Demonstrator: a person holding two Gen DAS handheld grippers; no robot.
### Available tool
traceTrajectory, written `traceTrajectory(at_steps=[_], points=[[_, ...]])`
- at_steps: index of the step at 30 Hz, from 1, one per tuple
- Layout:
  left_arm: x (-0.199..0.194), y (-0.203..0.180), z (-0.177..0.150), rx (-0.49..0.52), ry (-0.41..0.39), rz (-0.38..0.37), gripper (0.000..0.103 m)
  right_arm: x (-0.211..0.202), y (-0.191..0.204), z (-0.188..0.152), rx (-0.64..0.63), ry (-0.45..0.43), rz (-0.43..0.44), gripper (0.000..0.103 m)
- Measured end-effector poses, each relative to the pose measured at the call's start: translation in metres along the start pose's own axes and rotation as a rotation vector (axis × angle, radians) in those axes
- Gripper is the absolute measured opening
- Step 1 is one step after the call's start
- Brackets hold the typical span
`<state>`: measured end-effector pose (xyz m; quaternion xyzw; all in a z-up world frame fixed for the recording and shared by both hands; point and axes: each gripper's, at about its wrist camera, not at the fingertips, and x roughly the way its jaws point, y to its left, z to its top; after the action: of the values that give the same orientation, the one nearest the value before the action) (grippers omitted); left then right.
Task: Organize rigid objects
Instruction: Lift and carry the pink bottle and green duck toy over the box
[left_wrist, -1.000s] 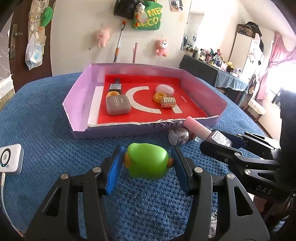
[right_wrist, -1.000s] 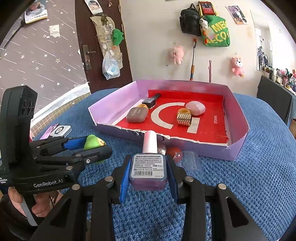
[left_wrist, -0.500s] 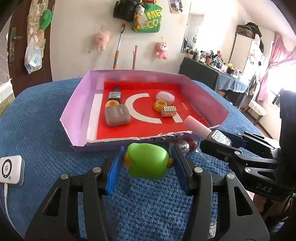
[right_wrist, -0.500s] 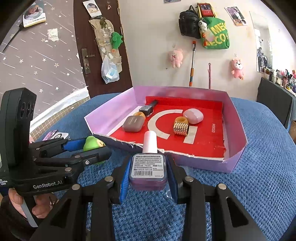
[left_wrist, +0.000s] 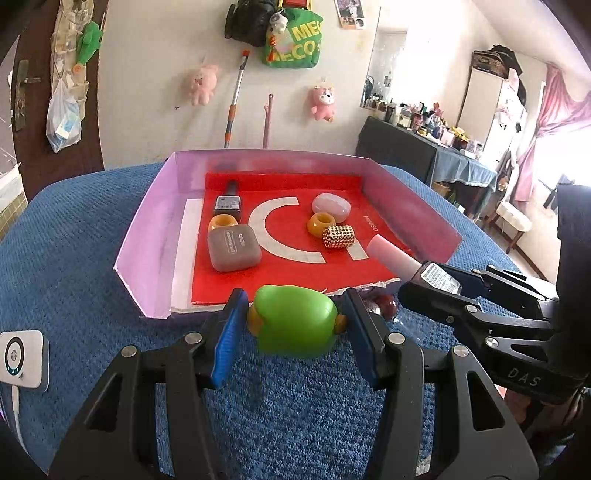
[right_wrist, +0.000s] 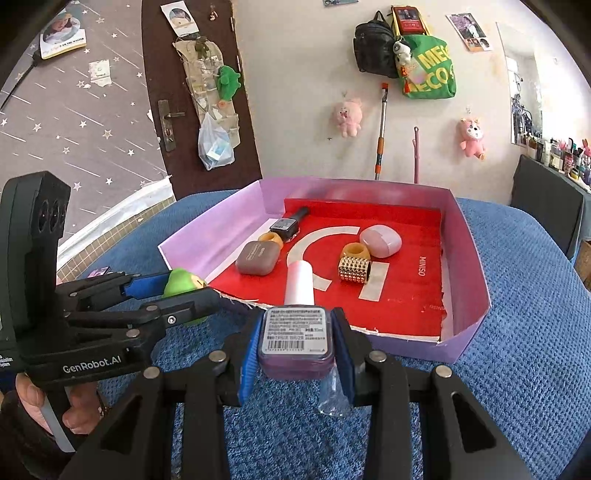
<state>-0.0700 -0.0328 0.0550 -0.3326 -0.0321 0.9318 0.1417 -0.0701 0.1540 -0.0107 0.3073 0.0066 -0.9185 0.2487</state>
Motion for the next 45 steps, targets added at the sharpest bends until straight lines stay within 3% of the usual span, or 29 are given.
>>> traceTrajectory(at_steps=[26,28,33,35,45], points=[[0.023,0.009,0.022,-0.007,0.031,0.006,0.05,0.025,-0.016,0.018,0.026,0.045,0.022,0.038],[0.026,0.009,0.024,-0.006,0.033,0.004,0.042,0.027,-0.017,0.019,0.028,0.053,0.026,0.038],[0.034,0.013,0.029,-0.016,0.046,-0.007,0.042,0.035,-0.02,0.023,0.037,0.072,0.032,0.038],[0.039,0.015,0.03,-0.022,0.056,-0.008,0.036,0.039,-0.021,0.023,0.04,0.083,0.031,0.038],[0.049,0.024,0.029,-0.037,0.076,-0.008,0.034,0.056,-0.027,0.022,0.05,0.135,0.024,0.038]])
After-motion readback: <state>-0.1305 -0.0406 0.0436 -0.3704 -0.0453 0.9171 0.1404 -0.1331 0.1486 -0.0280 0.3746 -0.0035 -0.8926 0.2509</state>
